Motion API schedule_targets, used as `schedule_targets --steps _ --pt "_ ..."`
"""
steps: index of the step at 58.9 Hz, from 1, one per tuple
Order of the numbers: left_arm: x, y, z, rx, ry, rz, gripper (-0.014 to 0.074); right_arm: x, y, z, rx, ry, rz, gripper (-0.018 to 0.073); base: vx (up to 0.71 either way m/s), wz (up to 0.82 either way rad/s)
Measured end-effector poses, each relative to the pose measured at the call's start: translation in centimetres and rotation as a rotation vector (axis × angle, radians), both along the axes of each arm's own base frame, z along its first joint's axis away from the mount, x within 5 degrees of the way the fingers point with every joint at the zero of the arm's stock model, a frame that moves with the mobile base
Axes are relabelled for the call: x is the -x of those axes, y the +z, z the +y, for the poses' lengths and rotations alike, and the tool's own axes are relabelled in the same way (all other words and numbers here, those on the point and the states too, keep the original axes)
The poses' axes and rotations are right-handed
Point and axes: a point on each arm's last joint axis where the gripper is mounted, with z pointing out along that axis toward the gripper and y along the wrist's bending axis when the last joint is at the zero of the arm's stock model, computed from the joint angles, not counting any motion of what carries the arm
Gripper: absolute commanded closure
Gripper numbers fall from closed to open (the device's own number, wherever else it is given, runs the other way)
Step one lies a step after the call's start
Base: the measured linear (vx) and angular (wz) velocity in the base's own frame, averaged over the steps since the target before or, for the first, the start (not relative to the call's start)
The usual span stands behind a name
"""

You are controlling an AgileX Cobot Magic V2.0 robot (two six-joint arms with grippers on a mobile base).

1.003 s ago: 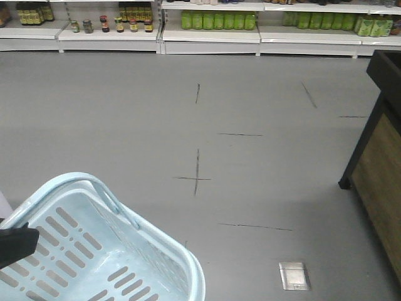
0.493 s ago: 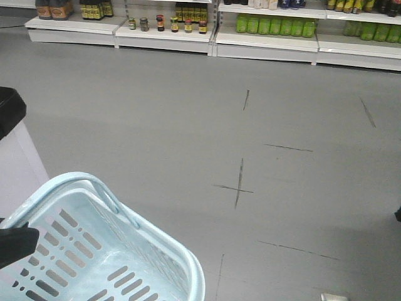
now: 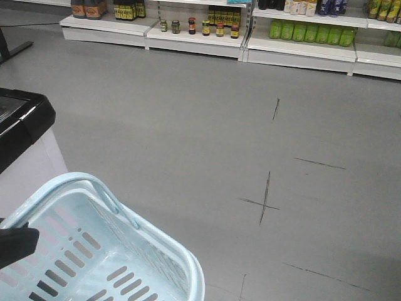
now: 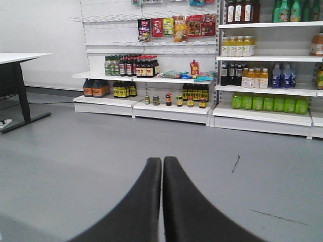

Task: Pick three apples into basket with both arms
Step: 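Drive the base toward the apple table holding the basket in the left gripper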

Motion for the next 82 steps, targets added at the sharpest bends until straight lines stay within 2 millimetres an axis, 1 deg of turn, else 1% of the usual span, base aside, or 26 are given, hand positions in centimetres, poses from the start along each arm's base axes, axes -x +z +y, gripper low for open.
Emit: schedule_targets --steps 31,82 --pt "0.00 0.00 0.00 0.000 0.000 0.000 0.0602 0.00 0.00 0.00 0.000 0.000 0.000 0.0564 0.18 0.03" --pt "0.00 0.00 0.00 0.000 0.000 0.000 0.0602 0.00 0.00 0.00 0.000 0.000 0.000 0.0564 0.24 -0.13"
